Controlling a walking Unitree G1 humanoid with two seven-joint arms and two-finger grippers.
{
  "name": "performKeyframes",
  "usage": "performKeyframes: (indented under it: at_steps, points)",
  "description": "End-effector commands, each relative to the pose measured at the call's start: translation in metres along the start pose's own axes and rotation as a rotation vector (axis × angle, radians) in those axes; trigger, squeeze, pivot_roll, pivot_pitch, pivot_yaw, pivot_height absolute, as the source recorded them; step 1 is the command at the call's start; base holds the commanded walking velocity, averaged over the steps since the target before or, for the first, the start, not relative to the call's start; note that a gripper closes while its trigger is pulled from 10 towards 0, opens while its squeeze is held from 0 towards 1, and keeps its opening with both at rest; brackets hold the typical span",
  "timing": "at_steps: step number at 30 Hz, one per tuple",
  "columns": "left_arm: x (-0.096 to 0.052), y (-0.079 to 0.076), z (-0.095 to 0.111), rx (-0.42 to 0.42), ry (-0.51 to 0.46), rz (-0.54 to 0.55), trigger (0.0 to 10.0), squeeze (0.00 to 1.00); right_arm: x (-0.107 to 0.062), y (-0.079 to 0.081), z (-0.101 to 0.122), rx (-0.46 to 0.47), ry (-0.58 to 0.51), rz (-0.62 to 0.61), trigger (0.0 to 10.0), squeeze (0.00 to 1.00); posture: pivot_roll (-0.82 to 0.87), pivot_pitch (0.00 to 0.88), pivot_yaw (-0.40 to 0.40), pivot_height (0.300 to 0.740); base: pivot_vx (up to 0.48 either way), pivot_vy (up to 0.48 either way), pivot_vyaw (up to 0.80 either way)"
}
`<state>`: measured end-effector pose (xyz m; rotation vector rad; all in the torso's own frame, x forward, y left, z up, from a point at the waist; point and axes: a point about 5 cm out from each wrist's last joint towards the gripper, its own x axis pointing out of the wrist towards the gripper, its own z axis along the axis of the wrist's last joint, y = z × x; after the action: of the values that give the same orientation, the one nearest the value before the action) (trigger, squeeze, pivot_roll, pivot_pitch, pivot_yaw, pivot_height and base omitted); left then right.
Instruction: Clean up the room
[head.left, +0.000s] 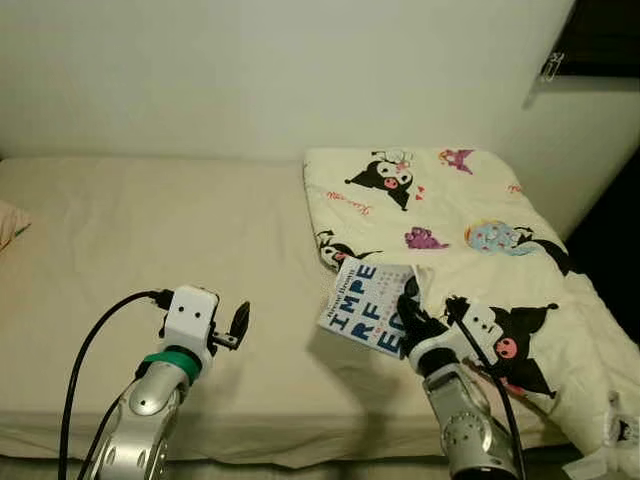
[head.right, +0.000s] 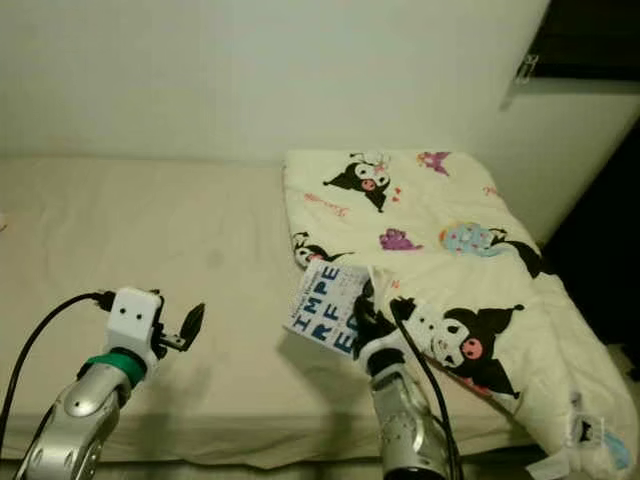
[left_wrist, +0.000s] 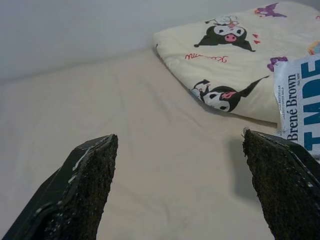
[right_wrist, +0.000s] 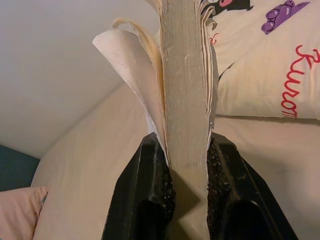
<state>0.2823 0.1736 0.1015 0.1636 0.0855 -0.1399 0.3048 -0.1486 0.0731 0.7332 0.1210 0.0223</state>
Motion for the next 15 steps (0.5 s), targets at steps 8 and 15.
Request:
performKeyframes:
  at_steps: [8,15]
  points:
    - [-0.0012,0.0023,-0.0045,-0.021,0.03,0.015,10.0,0.0,-0.0005,0.0031,-0.0054,0.038,-0.016,-0.008,10.0,0.0,0.15,0.0,0.024,0.697,0.0,0.183,0.0]
    - [-0.0016,0.0016,-0.0047,-0.024,0.032,0.015,10.0,0.0,0.0005,0.0036,-0.0062,0.034,-0.01,-0.007,10.0,0.0,0.15,0.0,0.021,0.697,0.0,0.449,0.0]
